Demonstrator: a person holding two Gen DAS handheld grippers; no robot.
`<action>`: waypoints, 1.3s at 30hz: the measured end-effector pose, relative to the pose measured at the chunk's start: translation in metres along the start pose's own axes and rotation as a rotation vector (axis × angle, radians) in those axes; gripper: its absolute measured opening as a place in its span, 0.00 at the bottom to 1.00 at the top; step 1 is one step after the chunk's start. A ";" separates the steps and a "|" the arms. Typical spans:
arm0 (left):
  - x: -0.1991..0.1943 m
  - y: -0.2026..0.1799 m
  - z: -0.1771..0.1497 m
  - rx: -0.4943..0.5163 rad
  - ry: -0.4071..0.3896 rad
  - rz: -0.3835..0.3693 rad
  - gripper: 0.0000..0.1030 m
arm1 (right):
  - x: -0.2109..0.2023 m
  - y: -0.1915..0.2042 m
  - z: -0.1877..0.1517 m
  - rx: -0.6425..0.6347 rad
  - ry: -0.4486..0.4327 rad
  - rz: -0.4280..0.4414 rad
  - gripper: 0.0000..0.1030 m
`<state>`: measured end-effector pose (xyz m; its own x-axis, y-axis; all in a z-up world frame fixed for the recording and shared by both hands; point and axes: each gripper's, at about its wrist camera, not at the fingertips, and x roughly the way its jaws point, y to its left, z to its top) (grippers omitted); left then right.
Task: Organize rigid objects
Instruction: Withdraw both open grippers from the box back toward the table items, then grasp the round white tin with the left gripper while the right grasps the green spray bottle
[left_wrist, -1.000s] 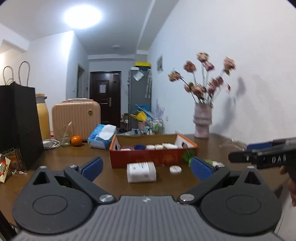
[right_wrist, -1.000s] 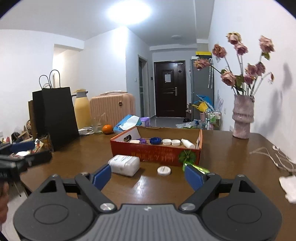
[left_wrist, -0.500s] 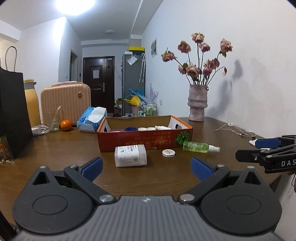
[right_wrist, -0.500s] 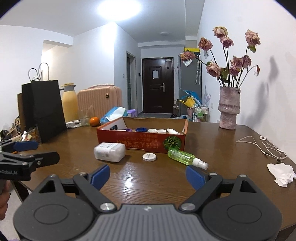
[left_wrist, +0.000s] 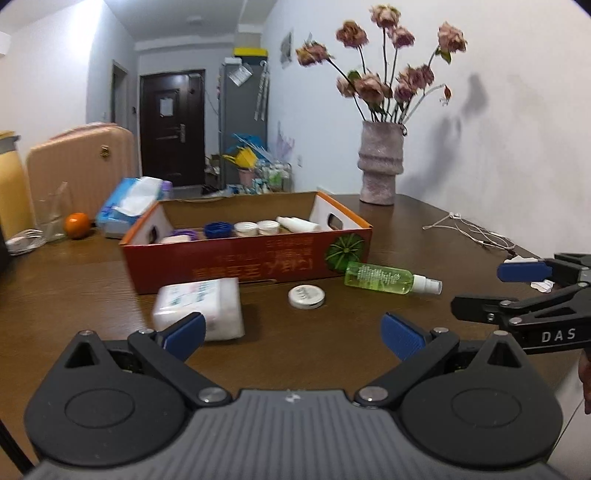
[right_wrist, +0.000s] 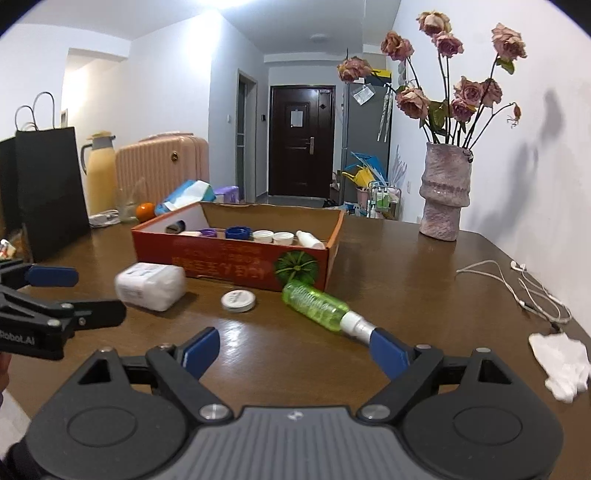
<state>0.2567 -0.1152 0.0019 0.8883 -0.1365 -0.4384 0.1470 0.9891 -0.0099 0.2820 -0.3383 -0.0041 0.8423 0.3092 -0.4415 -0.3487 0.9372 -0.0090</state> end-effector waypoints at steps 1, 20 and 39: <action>0.008 -0.002 0.003 0.004 0.011 -0.010 1.00 | 0.007 -0.004 0.003 -0.006 0.007 0.001 0.85; 0.154 -0.014 0.033 0.071 0.238 -0.114 0.63 | 0.142 -0.039 0.038 -0.127 0.167 0.119 0.58; 0.173 -0.005 0.029 0.065 0.246 -0.109 0.39 | 0.164 -0.037 0.038 -0.121 0.211 0.169 0.30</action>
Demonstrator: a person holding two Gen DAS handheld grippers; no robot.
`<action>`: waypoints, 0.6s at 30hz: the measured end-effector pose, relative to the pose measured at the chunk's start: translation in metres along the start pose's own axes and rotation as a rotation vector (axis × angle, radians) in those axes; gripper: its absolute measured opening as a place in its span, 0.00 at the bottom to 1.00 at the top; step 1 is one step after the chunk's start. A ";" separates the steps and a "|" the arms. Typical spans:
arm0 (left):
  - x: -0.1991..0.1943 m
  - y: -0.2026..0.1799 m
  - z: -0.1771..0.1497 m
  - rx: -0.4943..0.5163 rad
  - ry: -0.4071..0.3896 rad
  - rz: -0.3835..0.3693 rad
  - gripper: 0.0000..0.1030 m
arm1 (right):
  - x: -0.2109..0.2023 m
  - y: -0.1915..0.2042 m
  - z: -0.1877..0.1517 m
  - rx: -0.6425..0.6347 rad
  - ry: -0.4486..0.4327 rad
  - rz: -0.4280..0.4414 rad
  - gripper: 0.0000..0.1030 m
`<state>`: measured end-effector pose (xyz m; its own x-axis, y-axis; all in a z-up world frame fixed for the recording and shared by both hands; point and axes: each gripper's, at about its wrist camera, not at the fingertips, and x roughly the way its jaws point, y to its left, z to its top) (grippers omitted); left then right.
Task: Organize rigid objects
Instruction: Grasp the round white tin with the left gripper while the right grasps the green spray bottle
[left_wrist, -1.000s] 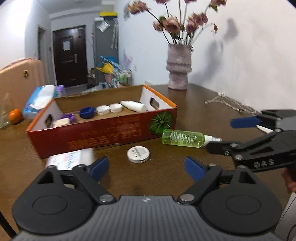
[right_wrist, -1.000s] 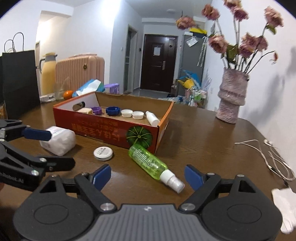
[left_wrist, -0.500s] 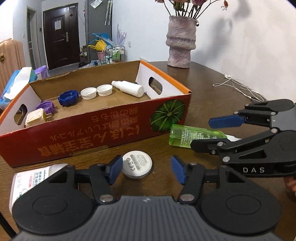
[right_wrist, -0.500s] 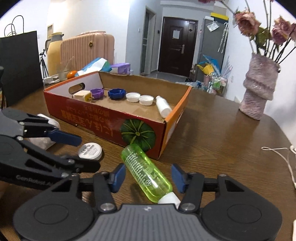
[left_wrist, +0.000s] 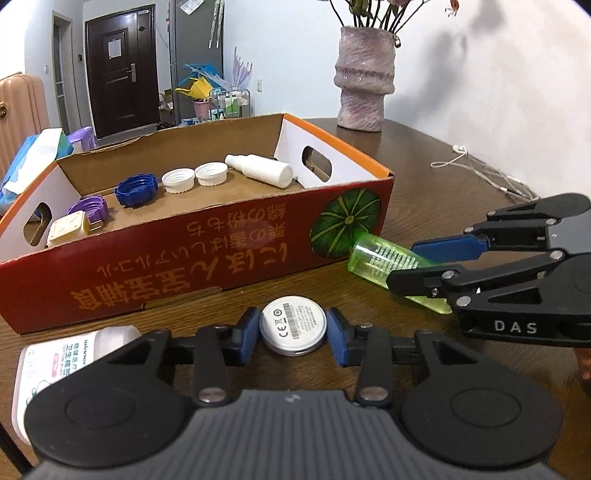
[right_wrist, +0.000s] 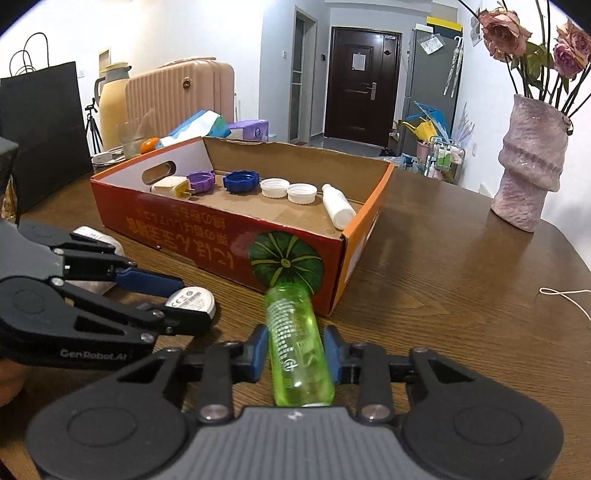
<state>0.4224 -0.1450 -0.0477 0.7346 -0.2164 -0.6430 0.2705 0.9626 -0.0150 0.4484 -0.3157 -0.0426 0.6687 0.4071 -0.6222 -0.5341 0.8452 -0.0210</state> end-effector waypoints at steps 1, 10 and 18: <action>-0.004 -0.001 0.000 0.003 -0.008 0.003 0.39 | -0.001 0.001 0.000 0.001 0.002 -0.006 0.30; -0.056 0.003 -0.006 -0.060 -0.093 0.010 0.39 | -0.035 0.013 0.000 0.047 -0.058 -0.046 0.29; -0.126 0.011 -0.022 -0.127 -0.181 0.055 0.39 | -0.086 0.042 -0.001 0.060 -0.130 -0.058 0.29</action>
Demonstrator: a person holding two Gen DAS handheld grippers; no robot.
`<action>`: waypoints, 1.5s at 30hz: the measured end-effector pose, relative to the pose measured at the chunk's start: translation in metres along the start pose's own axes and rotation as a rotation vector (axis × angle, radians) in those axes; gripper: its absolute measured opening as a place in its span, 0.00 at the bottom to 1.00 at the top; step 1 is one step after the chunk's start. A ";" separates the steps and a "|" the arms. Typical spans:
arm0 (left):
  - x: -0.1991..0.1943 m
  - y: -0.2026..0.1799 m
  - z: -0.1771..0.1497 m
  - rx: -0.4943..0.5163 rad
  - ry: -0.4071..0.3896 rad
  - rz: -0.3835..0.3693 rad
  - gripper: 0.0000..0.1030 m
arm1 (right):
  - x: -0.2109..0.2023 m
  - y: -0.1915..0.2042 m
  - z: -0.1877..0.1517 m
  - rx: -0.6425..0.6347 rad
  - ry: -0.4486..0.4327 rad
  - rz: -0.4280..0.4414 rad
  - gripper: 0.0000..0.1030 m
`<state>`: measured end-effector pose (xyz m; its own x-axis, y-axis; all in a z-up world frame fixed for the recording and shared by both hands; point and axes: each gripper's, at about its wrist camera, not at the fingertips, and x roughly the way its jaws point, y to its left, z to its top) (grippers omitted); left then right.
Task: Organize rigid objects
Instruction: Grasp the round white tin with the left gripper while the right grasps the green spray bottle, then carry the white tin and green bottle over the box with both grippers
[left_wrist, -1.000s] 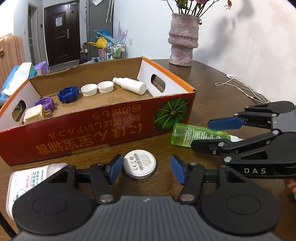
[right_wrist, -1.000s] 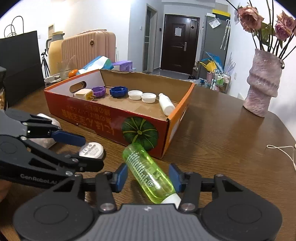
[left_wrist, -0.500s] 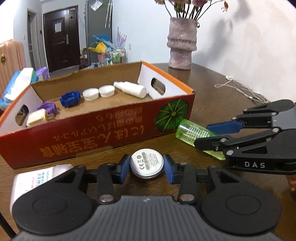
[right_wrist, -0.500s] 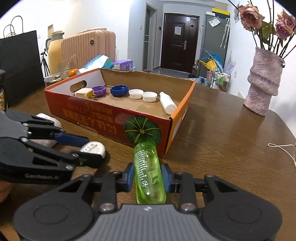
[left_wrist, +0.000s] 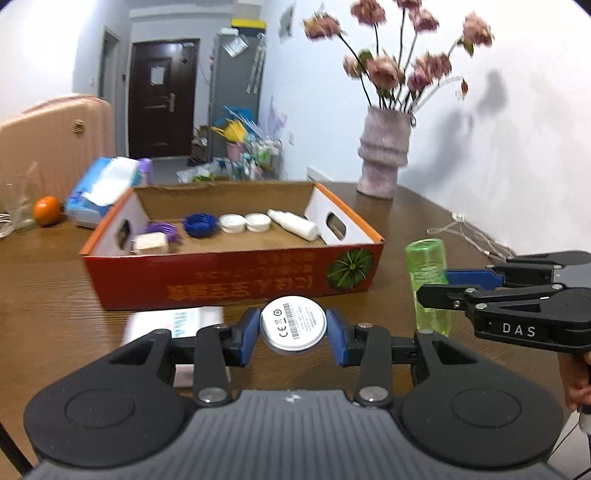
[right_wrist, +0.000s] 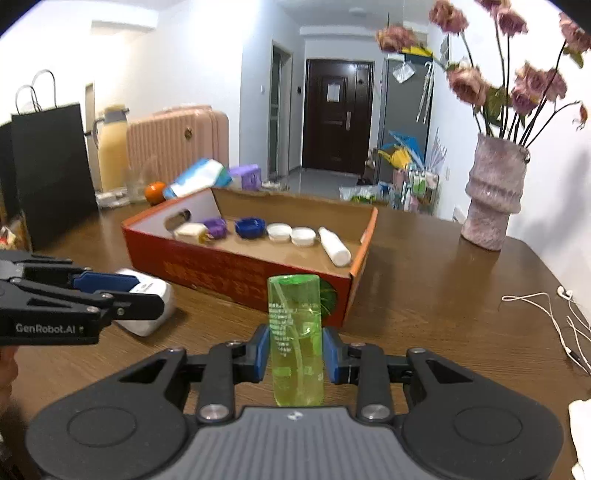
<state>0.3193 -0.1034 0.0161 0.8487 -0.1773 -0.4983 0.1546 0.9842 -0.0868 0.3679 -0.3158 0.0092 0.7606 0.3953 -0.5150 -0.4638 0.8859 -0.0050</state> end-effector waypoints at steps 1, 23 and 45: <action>-0.009 0.001 -0.001 -0.006 -0.010 0.004 0.39 | -0.007 0.004 0.000 0.004 -0.011 0.000 0.28; -0.155 0.027 -0.016 -0.046 -0.196 0.035 0.39 | -0.120 0.088 0.017 -0.039 -0.174 -0.004 0.28; -0.049 0.055 0.068 0.094 -0.173 0.037 0.39 | -0.029 0.058 0.099 -0.225 -0.083 -0.034 0.29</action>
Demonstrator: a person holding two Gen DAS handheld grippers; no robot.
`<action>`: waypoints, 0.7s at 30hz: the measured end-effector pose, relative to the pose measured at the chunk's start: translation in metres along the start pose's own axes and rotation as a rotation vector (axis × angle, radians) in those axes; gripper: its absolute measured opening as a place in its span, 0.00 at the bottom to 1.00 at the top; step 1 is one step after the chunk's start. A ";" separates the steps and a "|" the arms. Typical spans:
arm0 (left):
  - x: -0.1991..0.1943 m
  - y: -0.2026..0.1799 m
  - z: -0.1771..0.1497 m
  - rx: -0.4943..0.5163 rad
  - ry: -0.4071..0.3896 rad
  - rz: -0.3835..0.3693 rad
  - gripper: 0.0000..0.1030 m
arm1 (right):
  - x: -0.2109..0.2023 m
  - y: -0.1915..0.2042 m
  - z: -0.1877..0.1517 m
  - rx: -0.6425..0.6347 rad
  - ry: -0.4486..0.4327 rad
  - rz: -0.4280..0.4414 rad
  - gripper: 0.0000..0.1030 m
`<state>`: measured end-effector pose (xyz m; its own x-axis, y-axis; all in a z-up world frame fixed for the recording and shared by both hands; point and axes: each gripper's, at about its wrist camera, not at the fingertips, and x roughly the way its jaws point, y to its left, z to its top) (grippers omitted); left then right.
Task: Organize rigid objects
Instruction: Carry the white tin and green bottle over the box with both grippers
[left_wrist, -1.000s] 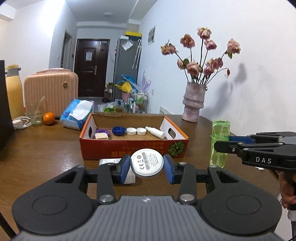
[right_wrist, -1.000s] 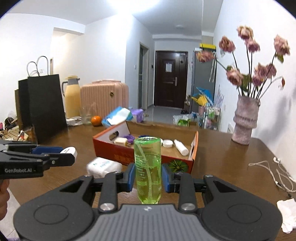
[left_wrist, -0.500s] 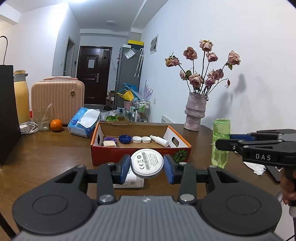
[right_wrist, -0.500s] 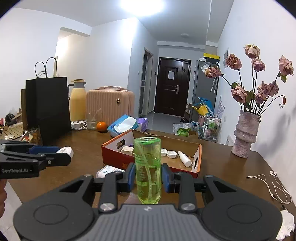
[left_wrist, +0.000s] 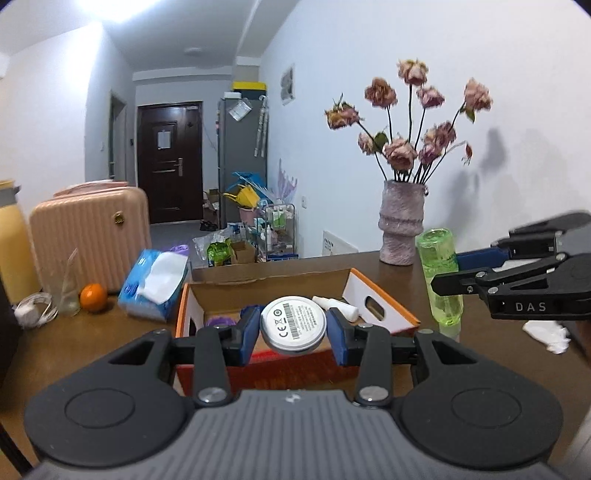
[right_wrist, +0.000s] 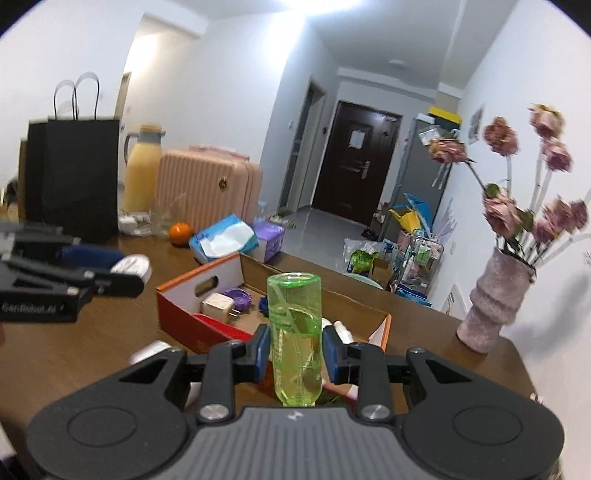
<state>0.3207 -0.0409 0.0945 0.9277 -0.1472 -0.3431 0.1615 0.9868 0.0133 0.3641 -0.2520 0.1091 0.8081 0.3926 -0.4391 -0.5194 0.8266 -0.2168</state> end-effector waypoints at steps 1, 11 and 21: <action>0.011 0.002 0.004 0.010 0.010 0.000 0.39 | 0.011 -0.004 0.005 -0.017 0.017 0.009 0.29; 0.120 0.026 0.021 0.044 0.162 -0.065 0.39 | 0.127 -0.055 0.041 -0.002 0.241 0.145 0.28; 0.226 0.044 0.007 0.011 0.413 -0.114 0.39 | 0.255 -0.076 0.023 0.101 0.506 0.183 0.28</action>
<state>0.5399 -0.0310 0.0243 0.6916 -0.2137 -0.6900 0.2610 0.9646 -0.0371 0.6157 -0.2055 0.0335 0.4597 0.3116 -0.8316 -0.5901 0.8070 -0.0237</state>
